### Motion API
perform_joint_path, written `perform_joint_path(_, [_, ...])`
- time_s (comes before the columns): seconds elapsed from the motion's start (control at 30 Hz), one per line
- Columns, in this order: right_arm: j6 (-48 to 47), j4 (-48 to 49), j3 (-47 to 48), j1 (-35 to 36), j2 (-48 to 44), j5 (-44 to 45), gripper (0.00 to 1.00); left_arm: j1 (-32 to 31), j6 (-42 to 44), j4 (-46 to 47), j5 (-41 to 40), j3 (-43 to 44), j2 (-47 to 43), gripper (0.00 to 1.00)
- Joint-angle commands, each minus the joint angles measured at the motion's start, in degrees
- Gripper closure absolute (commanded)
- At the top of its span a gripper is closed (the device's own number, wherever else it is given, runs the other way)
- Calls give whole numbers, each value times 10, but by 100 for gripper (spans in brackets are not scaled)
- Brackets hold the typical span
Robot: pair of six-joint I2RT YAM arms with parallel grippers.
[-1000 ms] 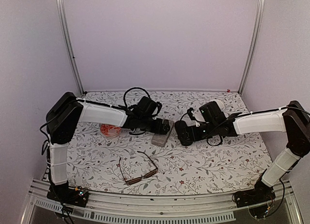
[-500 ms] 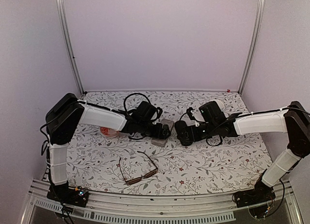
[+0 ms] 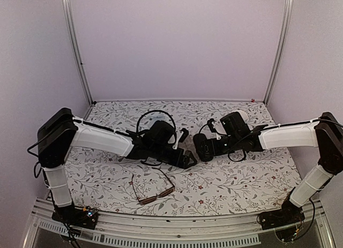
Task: Organize the sunglasses
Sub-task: Place the sunglasses case at the center of the board, then pick up the sunglasses case from the center of the board.
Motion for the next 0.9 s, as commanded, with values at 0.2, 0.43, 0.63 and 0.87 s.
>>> perform_joint_path(0.2, [23, 9, -20, 33, -19, -10, 0, 10, 21, 16, -136, -93, -145, 4])
perform_joint_path(0.43, [66, 54, -54, 46, -1, -40, 0, 34, 48, -12, -208, -102, -185, 1])
perform_joint_path(0.63, [67, 65, -32, 46, 37, -66, 0, 44, 51, -22, -232, -119, -214, 1])
perform_joint_path(0.87, [63, 71, -1, 46, 87, -69, 0, 55, 43, -22, -243, -145, -248, 1])
